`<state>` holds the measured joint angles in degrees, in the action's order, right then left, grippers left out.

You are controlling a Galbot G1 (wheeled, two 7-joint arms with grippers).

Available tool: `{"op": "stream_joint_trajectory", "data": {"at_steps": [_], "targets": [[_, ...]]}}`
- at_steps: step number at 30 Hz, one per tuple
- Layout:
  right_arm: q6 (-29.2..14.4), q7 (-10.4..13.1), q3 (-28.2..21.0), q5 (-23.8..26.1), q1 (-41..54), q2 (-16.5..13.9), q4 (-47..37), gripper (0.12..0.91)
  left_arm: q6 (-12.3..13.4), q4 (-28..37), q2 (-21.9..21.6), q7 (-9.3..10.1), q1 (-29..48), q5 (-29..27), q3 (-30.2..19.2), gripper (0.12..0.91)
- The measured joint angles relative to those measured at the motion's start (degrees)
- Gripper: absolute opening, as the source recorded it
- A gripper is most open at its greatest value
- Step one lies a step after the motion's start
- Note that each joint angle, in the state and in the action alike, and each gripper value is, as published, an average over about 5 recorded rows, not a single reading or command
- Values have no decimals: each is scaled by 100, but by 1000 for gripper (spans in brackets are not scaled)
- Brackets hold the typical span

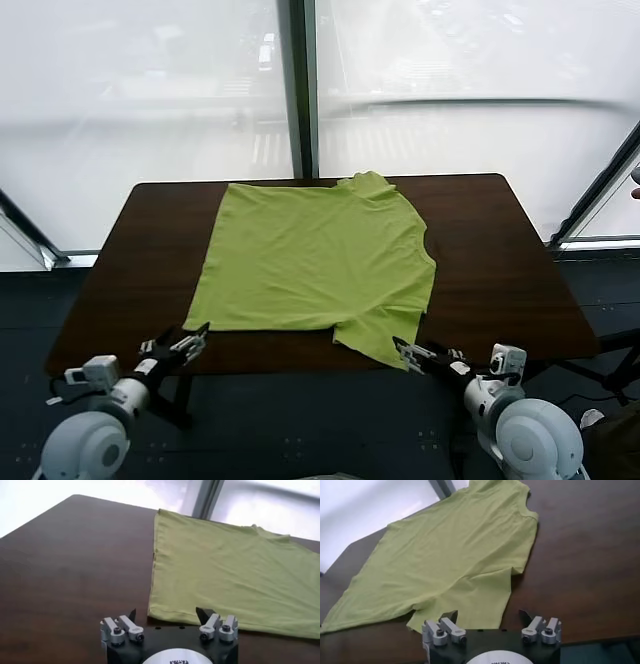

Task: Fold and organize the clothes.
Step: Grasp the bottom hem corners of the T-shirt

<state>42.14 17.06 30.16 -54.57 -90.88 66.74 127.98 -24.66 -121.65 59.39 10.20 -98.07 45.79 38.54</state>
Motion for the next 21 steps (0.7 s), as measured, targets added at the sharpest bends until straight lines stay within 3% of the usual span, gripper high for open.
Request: {"op": "stream_joint_trajectory", "data": {"at_steps": [2, 5, 10, 14, 17, 21], "targets": [[-1, 0, -18, 6, 11, 6, -15, 835, 1, 8, 1, 5, 0, 1, -1, 895], [-3, 1, -56, 18, 28, 27, -51, 703, 4, 29, 8, 14, 1, 3, -3, 798], [-3, -12, -64, 42, 2, 57, -85, 373, 6, 64, 19, 22, -10, 2, -5, 487], [3, -49, -38, 45, -45, 62, -69, 173, 14, 94, 26, 22, 1, 3, -14, 241], [7, -76, 11, 17, -101, 26, -10, 140, 20, 102, 31, 22, 8, 4, -19, 148], [8, -88, 136, -83, -225, -101, 158, 138, 32, 111, 33, 15, 15, 3, -21, 148]]}}
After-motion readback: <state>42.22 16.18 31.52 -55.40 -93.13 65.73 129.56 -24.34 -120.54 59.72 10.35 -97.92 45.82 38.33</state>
